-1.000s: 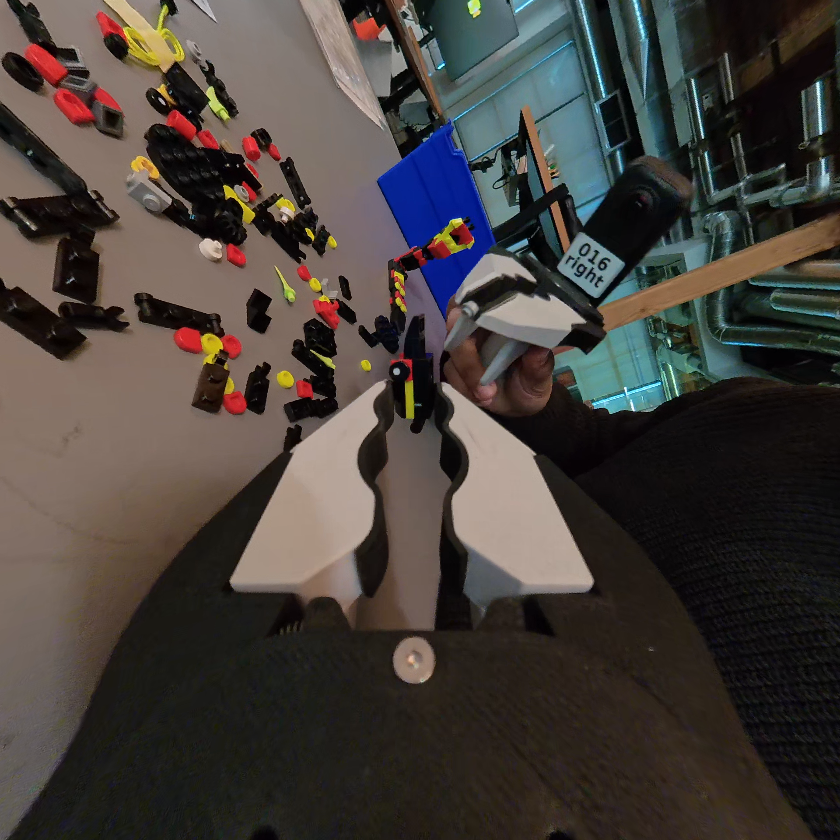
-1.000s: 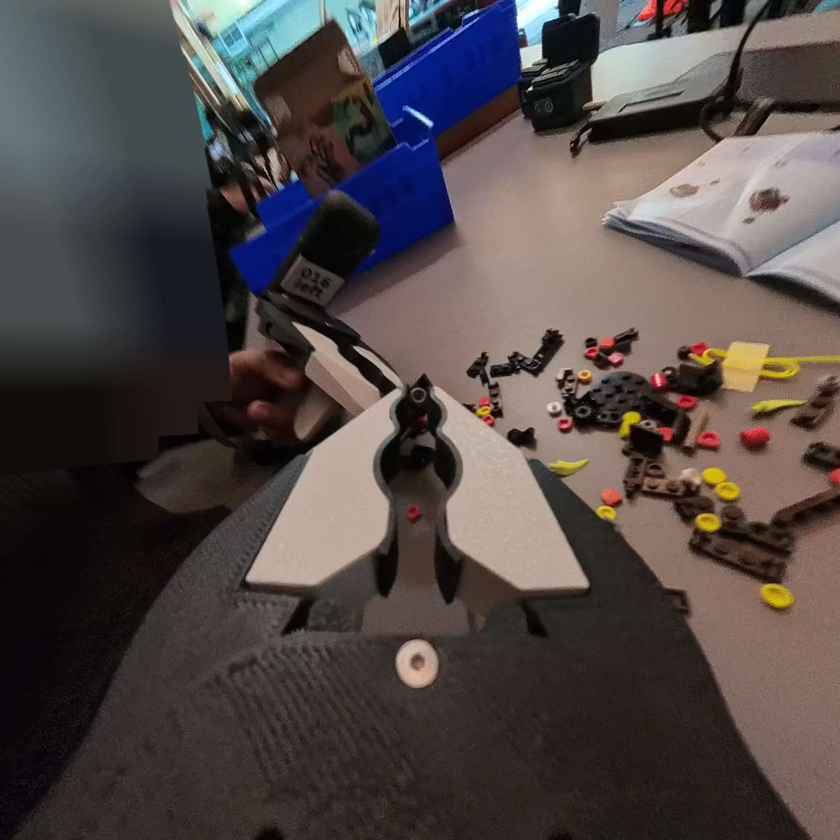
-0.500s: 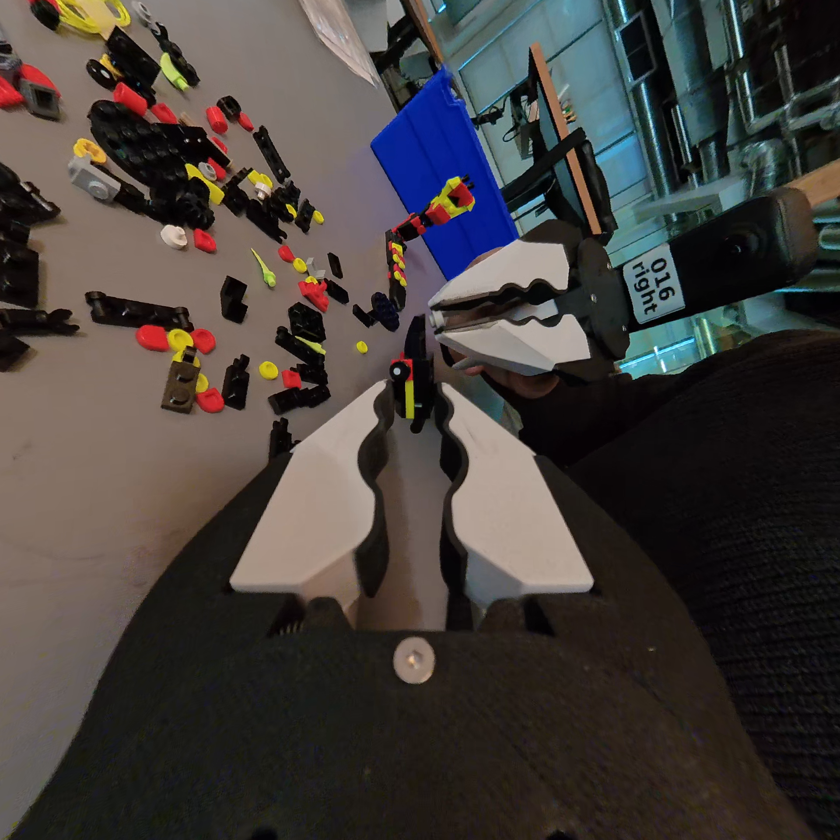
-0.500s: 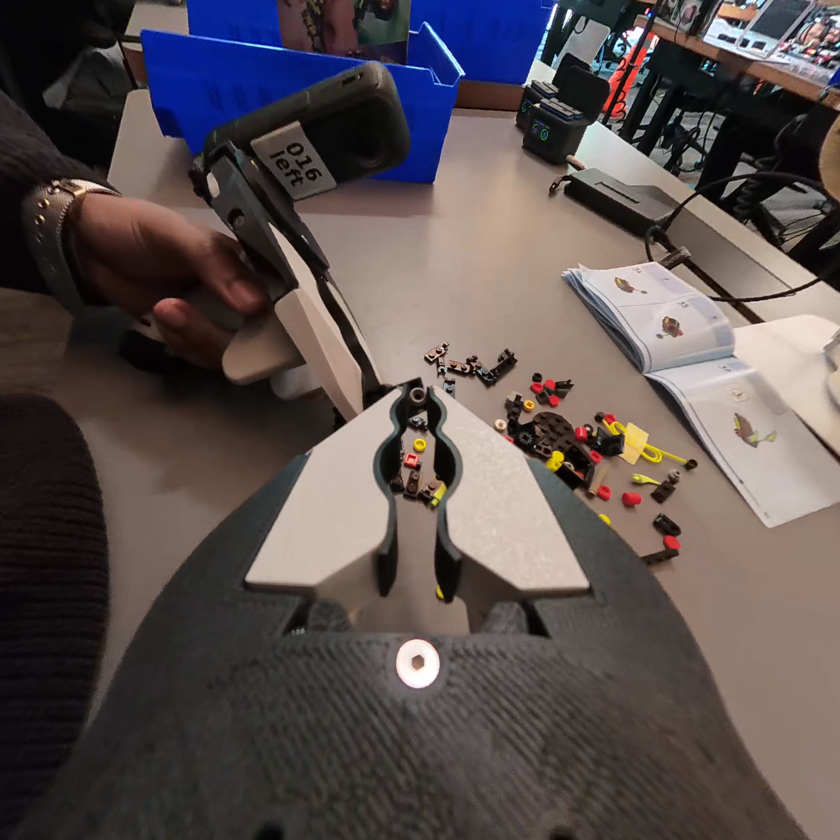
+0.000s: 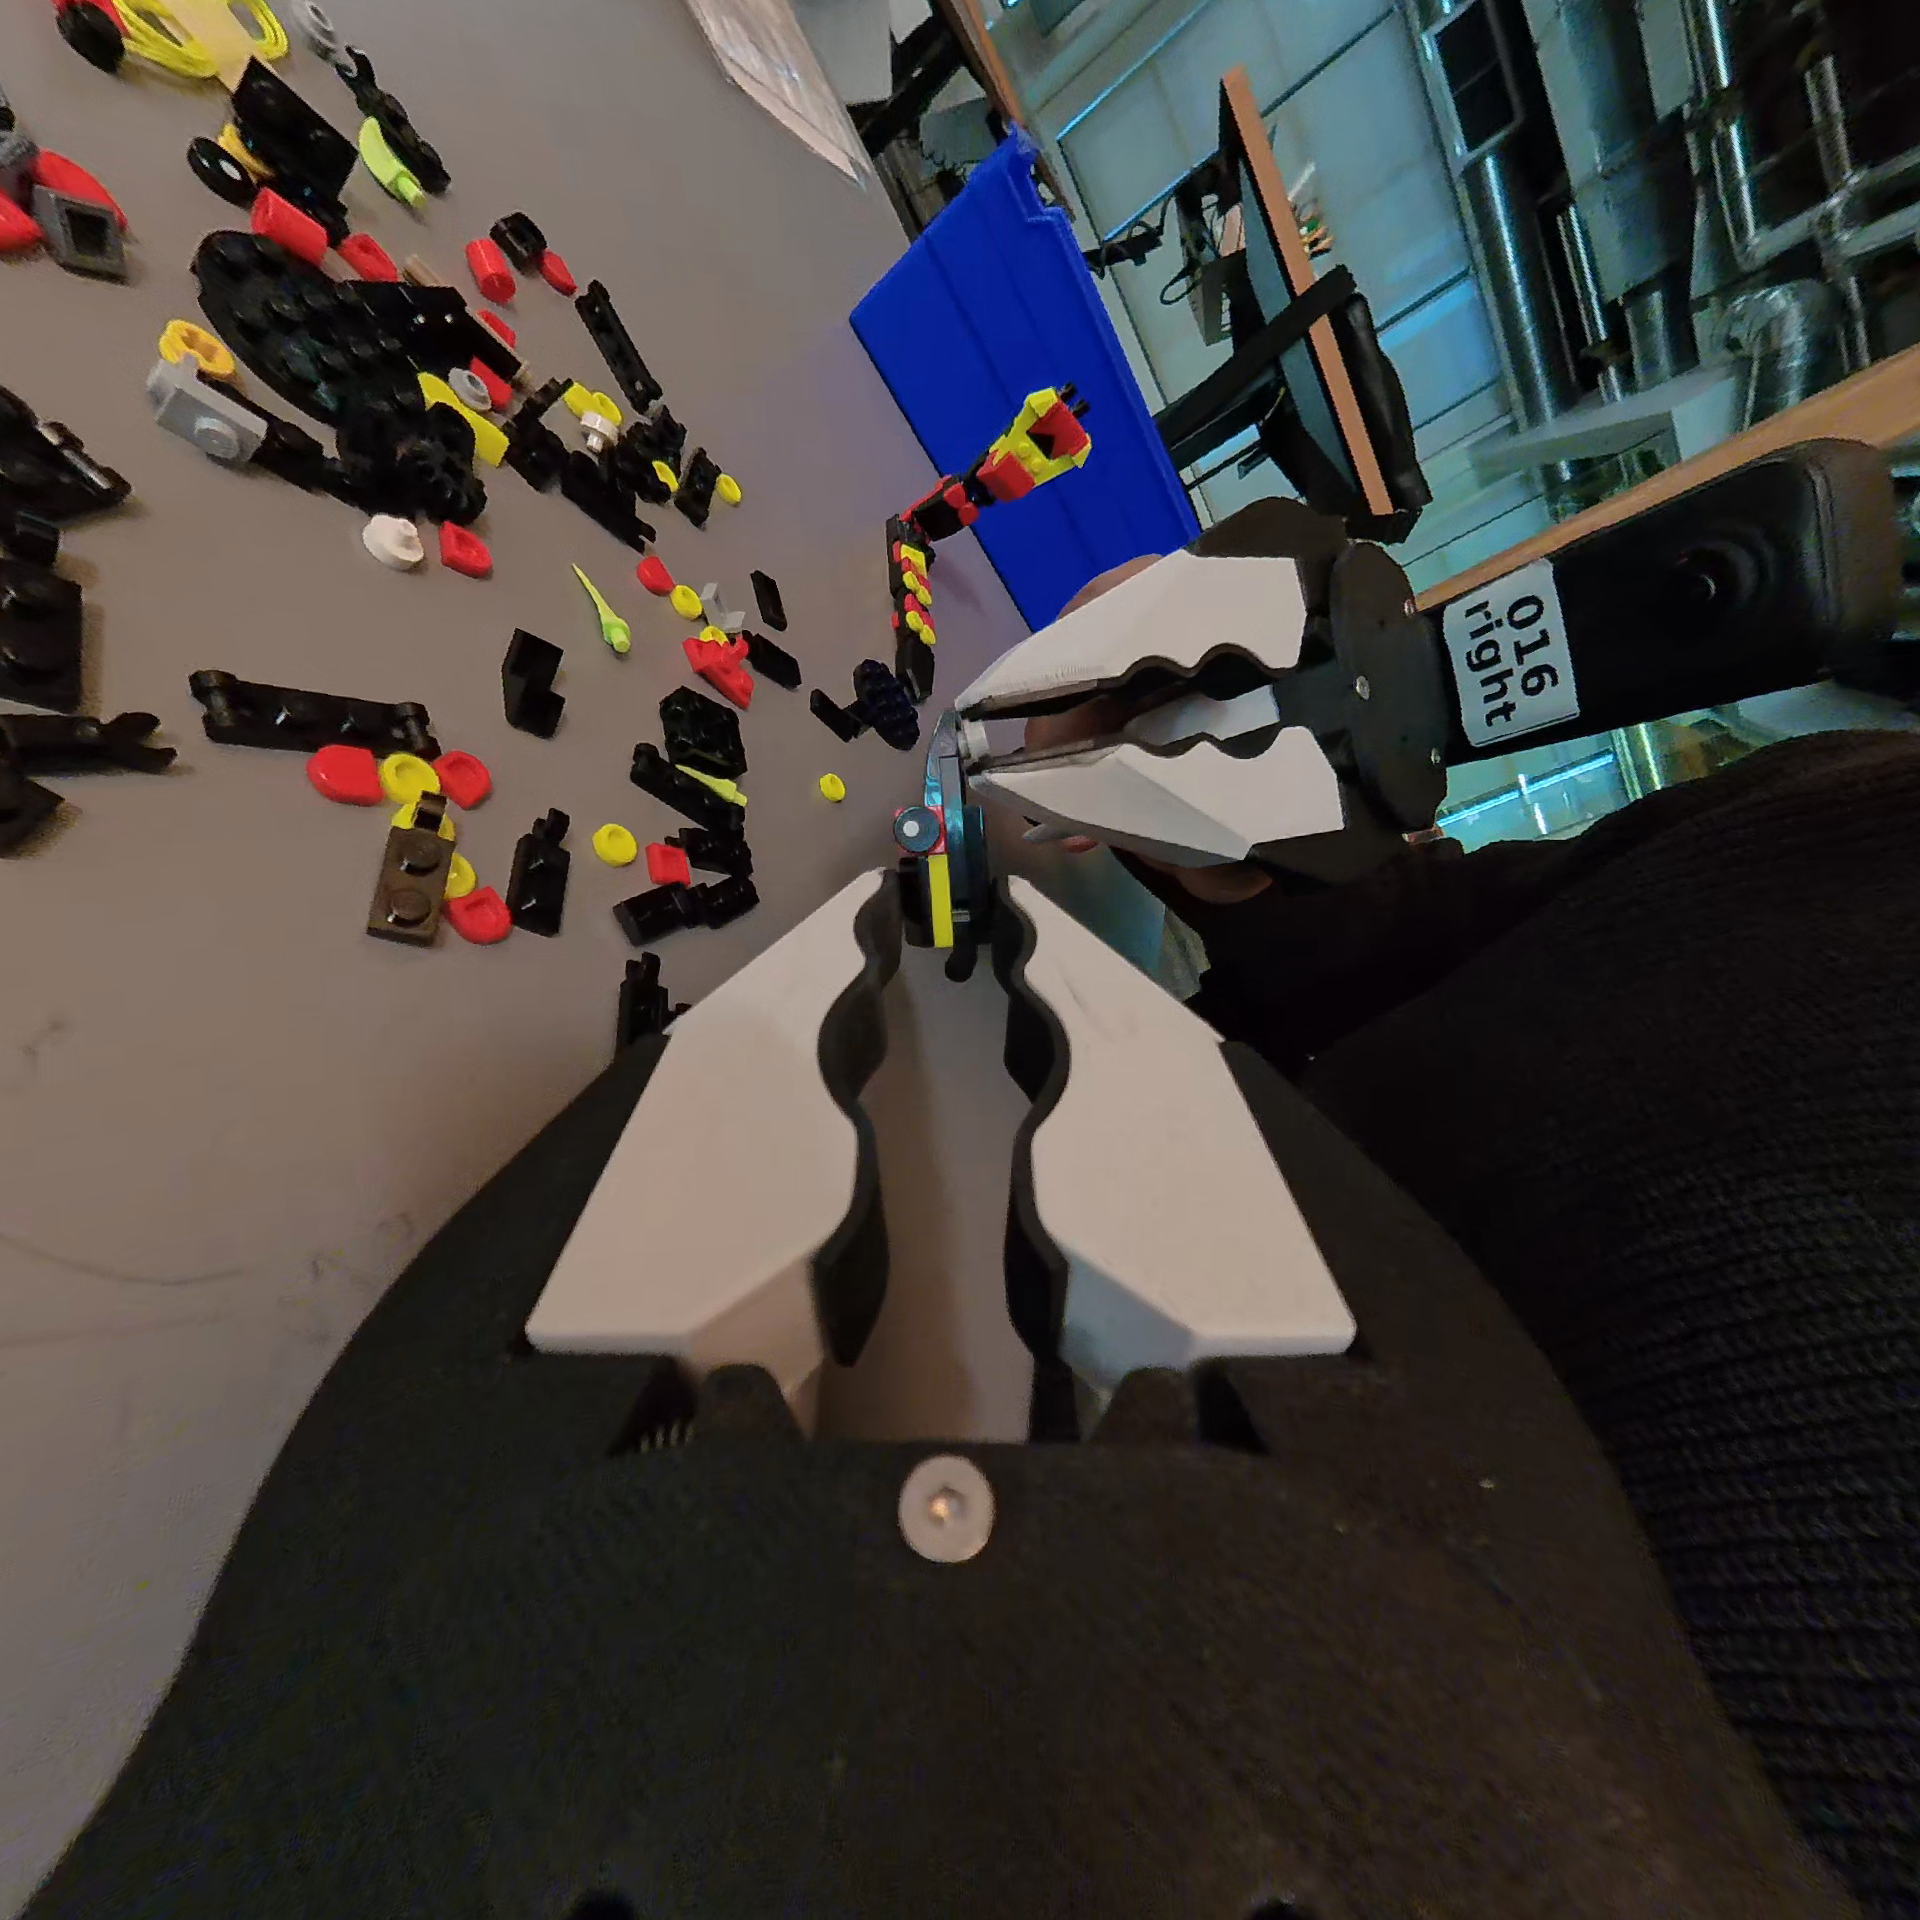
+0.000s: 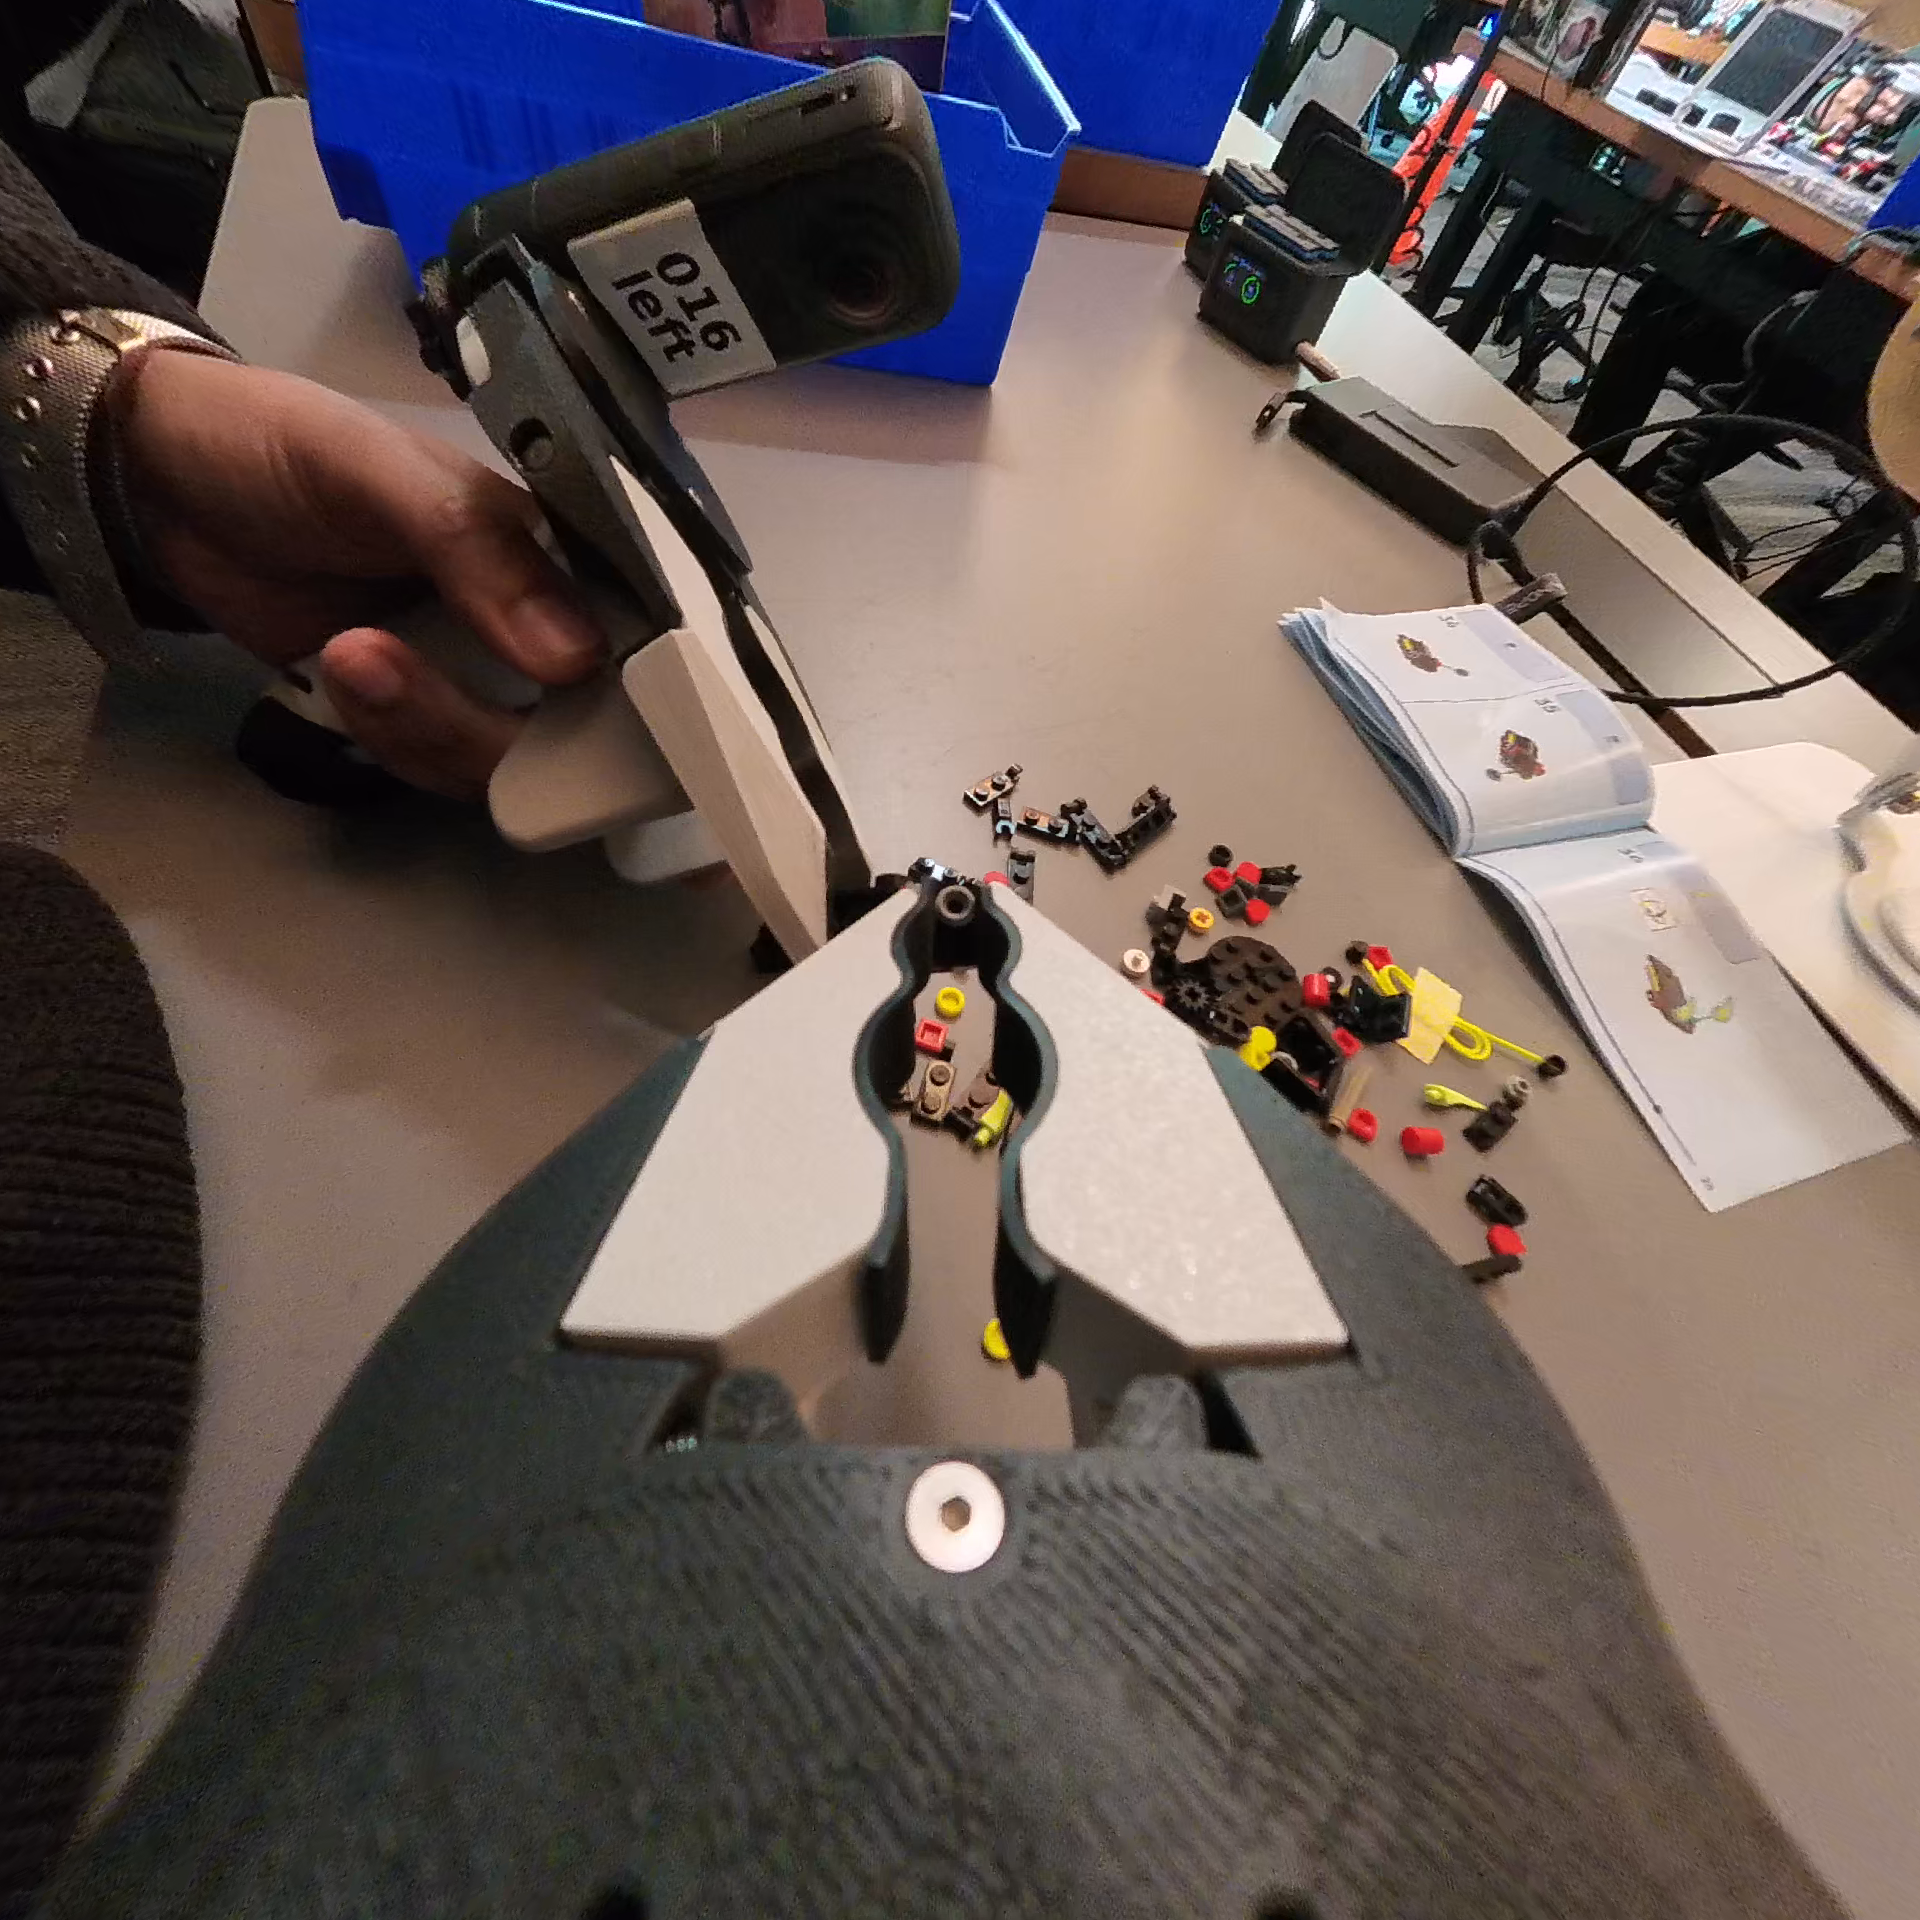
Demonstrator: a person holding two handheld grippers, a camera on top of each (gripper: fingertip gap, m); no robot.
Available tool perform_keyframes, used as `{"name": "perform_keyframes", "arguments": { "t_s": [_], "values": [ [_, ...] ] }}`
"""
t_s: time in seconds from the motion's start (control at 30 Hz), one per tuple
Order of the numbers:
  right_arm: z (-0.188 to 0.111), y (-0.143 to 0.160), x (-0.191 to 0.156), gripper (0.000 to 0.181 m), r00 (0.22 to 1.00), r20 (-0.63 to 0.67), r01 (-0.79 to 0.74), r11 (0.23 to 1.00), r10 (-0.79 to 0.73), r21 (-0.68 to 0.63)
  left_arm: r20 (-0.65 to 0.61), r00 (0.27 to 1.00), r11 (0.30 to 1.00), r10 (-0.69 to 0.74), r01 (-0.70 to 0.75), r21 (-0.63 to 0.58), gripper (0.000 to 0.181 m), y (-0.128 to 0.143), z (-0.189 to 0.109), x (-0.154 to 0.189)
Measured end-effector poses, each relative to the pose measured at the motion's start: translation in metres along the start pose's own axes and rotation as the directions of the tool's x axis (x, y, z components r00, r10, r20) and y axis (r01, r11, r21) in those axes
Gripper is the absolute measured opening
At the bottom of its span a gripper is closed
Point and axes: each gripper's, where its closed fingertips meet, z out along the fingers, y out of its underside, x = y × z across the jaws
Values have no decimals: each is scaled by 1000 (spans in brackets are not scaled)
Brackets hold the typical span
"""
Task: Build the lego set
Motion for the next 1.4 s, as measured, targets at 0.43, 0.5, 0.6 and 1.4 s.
{"name": "perform_keyframes", "arguments": {
  "t_s": [0.43,0.5,0.6,1.4],
  "values": [
    [-2,0,3,5,998,19,-65,998,64,12,-2,1000,1000,-9,10,10,14,-2,-1,0],
    [-2,0,3,5,998,18,-62,998,62,11,-1,1000,1000,-7,7,9,14,-2,-1,0],
    [-2,0,3,5,998,18,-61,998,61,12,-2,1000,1000,-6,6,9,14,-2,-1,0],
    [-1,1,3,5,998,15,-54,998,54,11,-9,1000,1000,-13,13,11,14,-2,-1,1]
  ]
}}
